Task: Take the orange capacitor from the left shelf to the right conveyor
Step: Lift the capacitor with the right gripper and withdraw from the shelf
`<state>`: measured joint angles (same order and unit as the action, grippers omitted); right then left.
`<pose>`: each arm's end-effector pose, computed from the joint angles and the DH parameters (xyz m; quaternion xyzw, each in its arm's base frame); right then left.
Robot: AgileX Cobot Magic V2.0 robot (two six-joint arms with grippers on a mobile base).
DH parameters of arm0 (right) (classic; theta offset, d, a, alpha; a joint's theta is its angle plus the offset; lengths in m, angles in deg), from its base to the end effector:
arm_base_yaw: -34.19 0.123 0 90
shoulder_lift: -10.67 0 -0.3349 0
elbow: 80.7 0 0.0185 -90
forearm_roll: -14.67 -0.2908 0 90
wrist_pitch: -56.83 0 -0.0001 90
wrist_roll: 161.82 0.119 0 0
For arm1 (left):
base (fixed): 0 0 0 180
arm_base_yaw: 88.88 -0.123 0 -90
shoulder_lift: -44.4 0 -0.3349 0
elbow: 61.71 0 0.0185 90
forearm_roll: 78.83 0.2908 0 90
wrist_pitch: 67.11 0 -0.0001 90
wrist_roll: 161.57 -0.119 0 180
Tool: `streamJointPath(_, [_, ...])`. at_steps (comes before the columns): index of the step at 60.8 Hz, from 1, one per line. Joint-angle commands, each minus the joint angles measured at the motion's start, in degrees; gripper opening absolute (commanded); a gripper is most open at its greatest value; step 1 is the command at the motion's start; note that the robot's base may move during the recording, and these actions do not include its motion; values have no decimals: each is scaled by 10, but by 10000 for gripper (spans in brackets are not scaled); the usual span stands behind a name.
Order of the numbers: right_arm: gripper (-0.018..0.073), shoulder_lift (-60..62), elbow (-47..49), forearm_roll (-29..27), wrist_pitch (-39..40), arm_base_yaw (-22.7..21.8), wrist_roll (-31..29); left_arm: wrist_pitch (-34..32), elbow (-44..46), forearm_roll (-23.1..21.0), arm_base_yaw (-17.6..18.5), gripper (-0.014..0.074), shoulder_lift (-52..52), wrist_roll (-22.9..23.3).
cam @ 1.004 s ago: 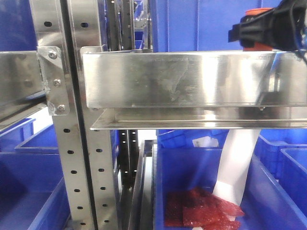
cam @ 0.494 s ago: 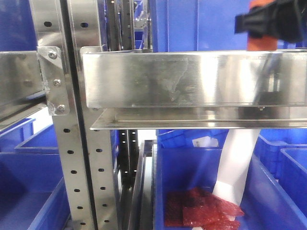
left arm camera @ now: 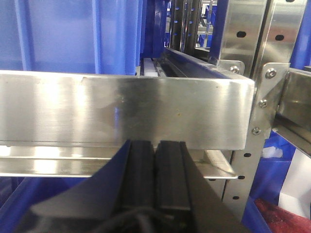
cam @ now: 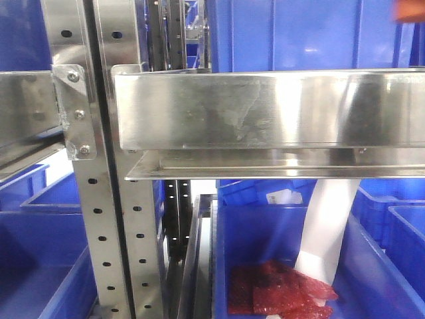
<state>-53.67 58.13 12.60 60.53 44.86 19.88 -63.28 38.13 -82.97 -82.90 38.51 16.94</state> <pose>0.2522 0.0472 0.3405 -0.0460 0.7748 0.0783 0.6257 0.0742 -0.0084 0.1960 0.0223 0.7060 -0.0549 0.7058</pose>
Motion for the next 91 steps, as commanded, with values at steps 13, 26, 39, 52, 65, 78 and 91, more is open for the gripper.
streamJointPath(13, [155, 183, -56, 2, -51, -34, -3, -52, 3, -1, 4, -127, 7, 1])
streamJointPath(26, [154, 315, -99, 2, -141, -35, -3, -52, 3, -1, 4, -127, 7, 1])
streamJointPath(39, [154, 430, -102, 3, -204, -35, -3, -52, 3, -1, 4, -127, 7, 1])
streamJointPath(52, [154, 483, -102, 3, -206, -35, -3, -52, 3, -1, 4, -127, 7, 1])
streamJointPath(65, [154, 485, -102, 3, -205, -35, -3, -52, 3, -1, 4, -127, 7, 1])
streamJointPath(78, [154, 485, -102, 3, -205, -35, -3, -52, 3, -1, 4, -127, 7, 1])
streamJointPath(91, [154, 485, -102, 3, -205, -35, -3, -52, 3, -1, 4, -127, 7, 1])
